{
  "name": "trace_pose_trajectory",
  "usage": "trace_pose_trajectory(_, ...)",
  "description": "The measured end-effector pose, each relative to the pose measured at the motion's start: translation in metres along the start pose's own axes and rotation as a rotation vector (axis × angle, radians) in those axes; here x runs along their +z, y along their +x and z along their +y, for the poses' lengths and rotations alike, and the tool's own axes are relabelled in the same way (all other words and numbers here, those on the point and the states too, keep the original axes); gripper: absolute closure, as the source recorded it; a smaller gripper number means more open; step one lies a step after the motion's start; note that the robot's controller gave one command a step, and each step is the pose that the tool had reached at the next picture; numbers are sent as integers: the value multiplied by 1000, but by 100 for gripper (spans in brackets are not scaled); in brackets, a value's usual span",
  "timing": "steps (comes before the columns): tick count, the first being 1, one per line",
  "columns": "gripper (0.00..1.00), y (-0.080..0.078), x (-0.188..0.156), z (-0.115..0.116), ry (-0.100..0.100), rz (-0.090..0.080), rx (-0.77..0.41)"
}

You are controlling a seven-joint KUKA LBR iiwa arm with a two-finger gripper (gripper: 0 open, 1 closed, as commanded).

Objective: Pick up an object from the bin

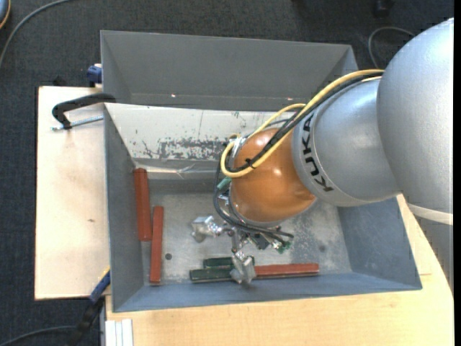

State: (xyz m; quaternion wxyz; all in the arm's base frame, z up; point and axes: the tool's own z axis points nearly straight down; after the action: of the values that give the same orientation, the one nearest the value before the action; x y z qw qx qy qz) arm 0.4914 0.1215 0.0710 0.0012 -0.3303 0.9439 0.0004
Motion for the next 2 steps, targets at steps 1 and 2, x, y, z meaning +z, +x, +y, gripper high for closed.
trace_pose_trajectory(1, 0, -31, 0, 8, 0, -4, 59)
trace_pose_trajectory(2, 100, -30, -1, 8, 0, -3, 59)
